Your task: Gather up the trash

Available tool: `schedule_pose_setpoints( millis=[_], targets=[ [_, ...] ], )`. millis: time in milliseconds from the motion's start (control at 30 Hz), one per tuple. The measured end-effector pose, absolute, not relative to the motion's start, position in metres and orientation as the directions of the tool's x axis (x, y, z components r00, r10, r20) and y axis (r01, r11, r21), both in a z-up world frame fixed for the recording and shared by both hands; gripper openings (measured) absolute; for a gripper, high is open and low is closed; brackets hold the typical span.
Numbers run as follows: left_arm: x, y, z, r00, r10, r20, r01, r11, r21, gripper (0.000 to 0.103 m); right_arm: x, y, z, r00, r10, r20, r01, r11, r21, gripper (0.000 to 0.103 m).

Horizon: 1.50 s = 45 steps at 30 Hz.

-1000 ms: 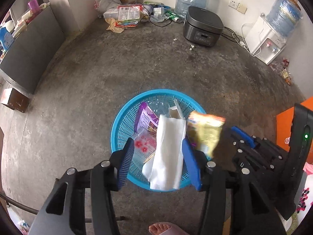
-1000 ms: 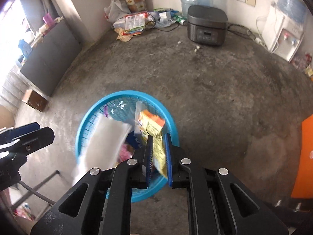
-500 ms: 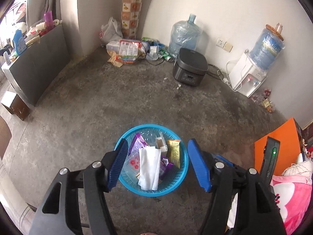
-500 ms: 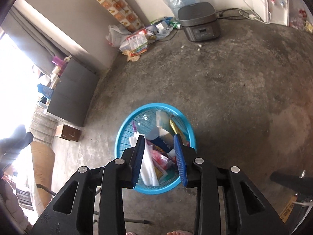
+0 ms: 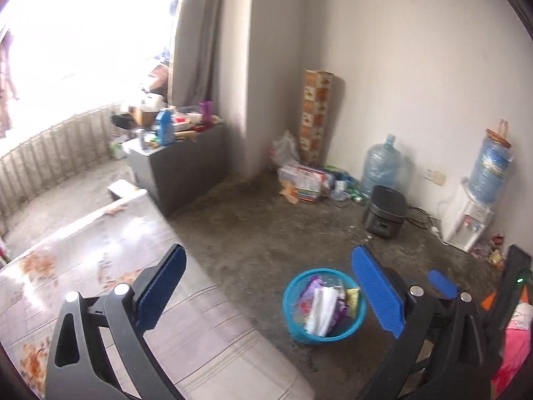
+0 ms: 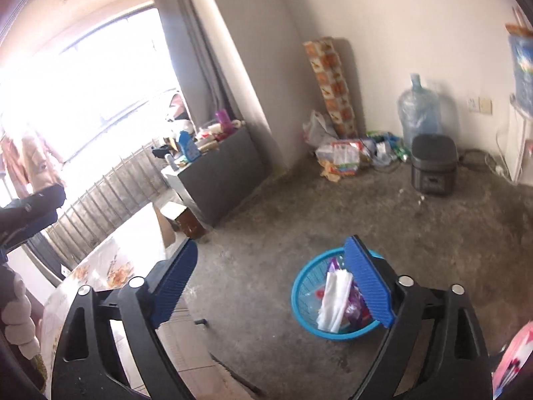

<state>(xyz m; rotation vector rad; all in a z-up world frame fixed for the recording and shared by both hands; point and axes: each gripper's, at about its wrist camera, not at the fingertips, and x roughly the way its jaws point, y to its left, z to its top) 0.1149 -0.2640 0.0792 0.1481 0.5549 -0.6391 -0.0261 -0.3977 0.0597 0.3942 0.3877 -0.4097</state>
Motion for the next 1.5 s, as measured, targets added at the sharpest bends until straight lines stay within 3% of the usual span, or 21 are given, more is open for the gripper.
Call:
schedule_pose_setpoints(
  millis=[133,233,367,500,633,833,1500],
  targets=[
    [0.088,-0.2,0.062,0.694,-0.438,-0.572,0.515,0.857,-0.032,0.098,-0.033,-0.347,0.079,0.87,-0.338,-0.359,0.414,0.896,0.161,0.095],
    [0.067,-0.159,0.041,0.716,-0.361,-0.598,0.438,0.899,-0.019,0.098,-0.034,-0.317,0.078,0.87,-0.323,-0.373,0.378,0.922,0.082,0.095],
    [0.049,-0.116,0.011,0.716,-0.241,-0.655,0.338,0.941,0.024,0.098,-0.034,-0.286,0.056,0.831,-0.271,-0.485,0.321,0.947,0.02,0.095],
    [0.044,-0.087,-0.013,0.662,-0.179,-0.728,0.25,0.968,-0.011,0.098,-0.025,-0.268,0.021,0.732,-0.195,-0.653,0.26,0.966,0.003,0.095],
    [0.045,-0.076,-0.023,0.632,-0.123,-0.765,0.21,0.978,0.015,0.098,-0.019,-0.254,0.001,0.641,-0.213,-0.737,0.245,0.967,-0.067,0.095],
    [0.048,-0.071,-0.033,0.606,-0.102,-0.789,0.197,0.98,0.025,0.098,-0.02,-0.23,-0.001,0.596,-0.247,-0.764,0.194,0.968,-0.161,0.095],
    [0.058,-0.064,-0.048,0.547,-0.108,-0.83,0.203,0.979,0.006,0.098,-0.029,-0.237,-0.008,0.515,-0.346,-0.784,0.26,0.935,-0.242,0.095]
  ],
)
